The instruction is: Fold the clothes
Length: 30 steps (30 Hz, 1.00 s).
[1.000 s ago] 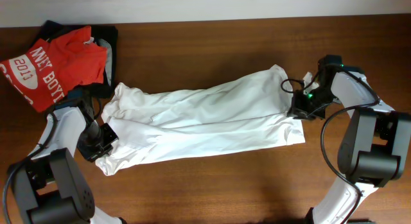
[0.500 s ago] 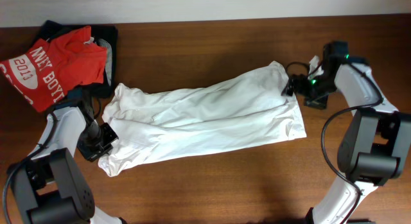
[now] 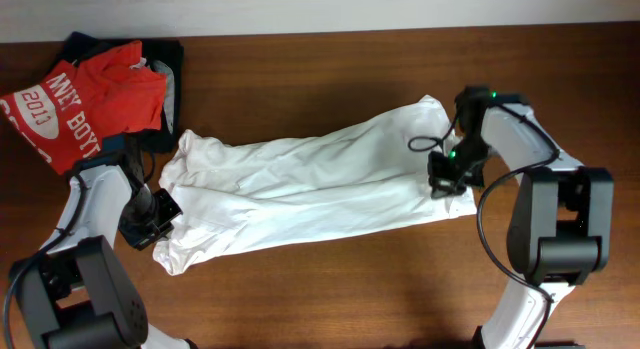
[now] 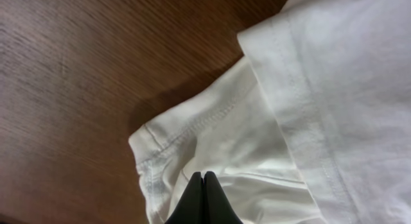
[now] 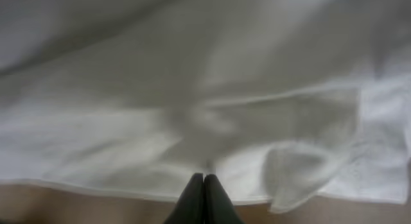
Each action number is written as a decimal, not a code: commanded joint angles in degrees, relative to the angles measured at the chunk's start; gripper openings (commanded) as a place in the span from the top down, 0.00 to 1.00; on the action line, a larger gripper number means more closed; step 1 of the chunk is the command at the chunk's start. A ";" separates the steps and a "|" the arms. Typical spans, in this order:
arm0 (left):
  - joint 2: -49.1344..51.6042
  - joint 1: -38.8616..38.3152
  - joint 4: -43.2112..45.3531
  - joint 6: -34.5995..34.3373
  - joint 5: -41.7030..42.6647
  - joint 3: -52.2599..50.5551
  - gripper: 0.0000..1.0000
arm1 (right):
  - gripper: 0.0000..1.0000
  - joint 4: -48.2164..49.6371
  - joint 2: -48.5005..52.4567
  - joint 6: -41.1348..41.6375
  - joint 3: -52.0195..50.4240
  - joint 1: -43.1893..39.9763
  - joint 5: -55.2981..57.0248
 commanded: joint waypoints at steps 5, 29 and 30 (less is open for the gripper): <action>-1.31 0.15 -0.13 0.96 -0.42 0.94 1.00 | 0.95 9.92 -0.31 2.95 -9.22 -2.73 6.88; -11.13 -18.64 -2.56 4.70 12.17 2.34 1.00 | 0.96 -1.36 -11.47 18.60 -11.17 -3.85 20.04; -10.60 -20.61 -2.34 3.45 12.41 2.34 1.00 | 0.96 -0.63 -11.47 17.97 -11.45 -3.87 20.04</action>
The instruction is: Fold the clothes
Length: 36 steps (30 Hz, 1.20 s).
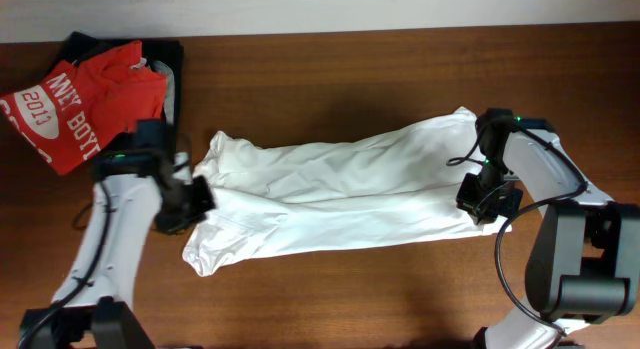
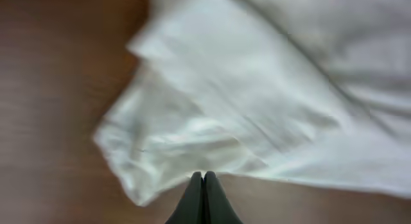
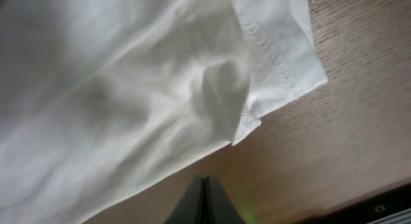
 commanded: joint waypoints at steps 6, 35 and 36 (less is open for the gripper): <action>9.46 -13.42 4.35 -1.73 5.07 0.85 1.00 | 0.91 7.21 -0.46 -1.01 -4.09 -0.11 2.12; 24.13 6.99 5.31 -1.22 -6.64 -0.13 1.00 | 0.96 6.64 -0.87 -4.59 -4.66 -0.04 -3.72; 24.13 6.99 5.31 -1.22 -6.62 -0.13 1.00 | 0.96 5.75 -1.40 -5.55 -4.31 -0.04 -5.01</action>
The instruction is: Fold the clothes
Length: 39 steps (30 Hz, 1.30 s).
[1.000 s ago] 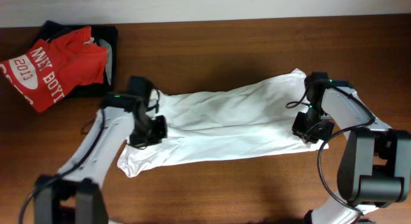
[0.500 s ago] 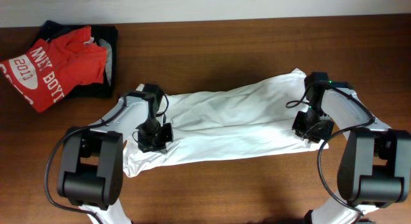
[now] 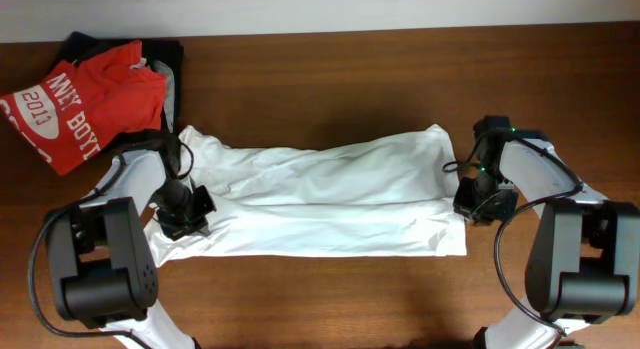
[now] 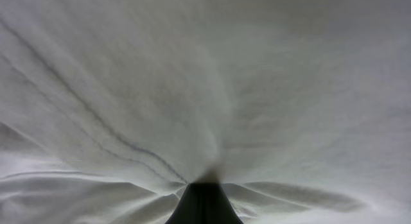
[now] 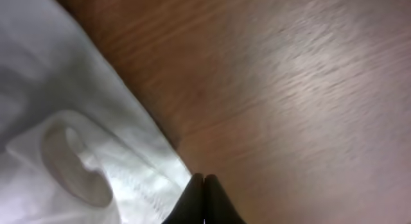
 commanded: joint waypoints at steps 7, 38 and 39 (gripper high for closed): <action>2.51 0.74 1.01 -0.31 -7.04 -0.90 1.00 | 0.96 -5.51 -9.86 -7.98 0.42 3.67 -15.50; 2.49 0.74 0.72 -0.15 -7.23 -0.85 1.00 | 0.96 0.92 -3.52 -0.20 -8.68 1.75 -0.66; 2.45 0.74 0.50 -0.13 -7.23 -0.70 1.00 | 0.96 0.70 -3.52 -0.17 -8.59 1.33 -0.33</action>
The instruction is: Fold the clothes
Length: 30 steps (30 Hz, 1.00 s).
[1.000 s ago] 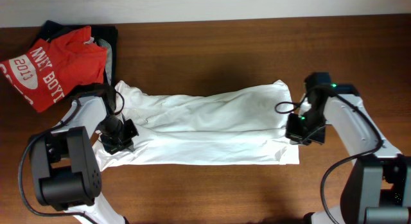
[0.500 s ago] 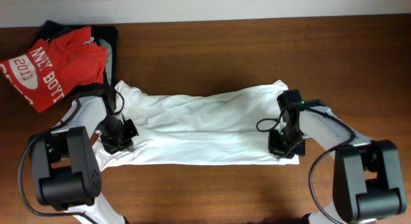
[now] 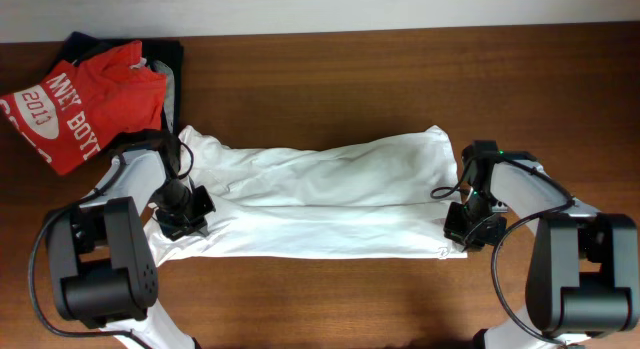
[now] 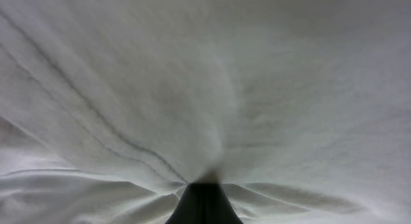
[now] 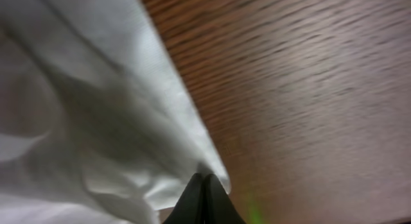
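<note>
A white garment [image 3: 320,199] lies stretched in a long band across the wooden table, folded lengthwise with a crease along its middle. My left gripper [image 3: 180,214] is at the garment's left end, shut on the cloth; in the left wrist view white fabric [image 4: 205,83] fills the frame and bunches at the closed fingertips [image 4: 205,189]. My right gripper [image 3: 468,229] is at the right end near the front corner, shut on the garment's edge [image 5: 186,121], with bare table beside it.
A red printed shirt [image 3: 80,99] lies on a dark piece of clothing [image 3: 172,64] at the back left corner. Brown tabletop [image 3: 330,299] shows in front of and behind the white garment. The table's back edge meets a pale wall.
My right gripper has shifted a little toward the front of the table, closer to the garment's front right corner. The left gripper and the garment's left end look unchanged.
First the white garment lay slanted and rumpled, with both grippers shut at its two ends. Then it sat further right, still wrinkled. After that it lay flat and straight as a long band, and now the right gripper is near the front right corner.
</note>
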Each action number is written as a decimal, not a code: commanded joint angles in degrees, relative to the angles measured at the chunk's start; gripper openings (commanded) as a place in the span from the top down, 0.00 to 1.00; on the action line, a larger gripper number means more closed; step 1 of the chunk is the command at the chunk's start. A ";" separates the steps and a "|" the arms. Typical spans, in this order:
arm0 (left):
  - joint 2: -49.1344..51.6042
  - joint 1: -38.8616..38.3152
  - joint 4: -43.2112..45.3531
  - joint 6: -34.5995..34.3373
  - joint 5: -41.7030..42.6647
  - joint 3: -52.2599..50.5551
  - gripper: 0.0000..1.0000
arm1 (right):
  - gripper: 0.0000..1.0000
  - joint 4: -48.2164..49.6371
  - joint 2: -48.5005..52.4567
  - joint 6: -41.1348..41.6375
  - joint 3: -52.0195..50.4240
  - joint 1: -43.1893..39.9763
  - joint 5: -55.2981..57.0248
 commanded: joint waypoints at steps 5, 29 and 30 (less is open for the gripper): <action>-1.14 0.57 -5.40 -0.17 -6.16 3.10 1.00 | 0.96 -8.00 -0.50 -0.04 8.09 -2.08 3.08; -4.31 -11.93 10.27 3.06 4.68 9.79 0.22 | 0.08 -11.23 -2.12 -1.14 16.81 -1.92 -2.56; -3.37 -12.35 10.47 2.10 4.11 9.81 0.22 | 0.08 -11.17 -2.14 -1.97 16.57 -1.92 -2.56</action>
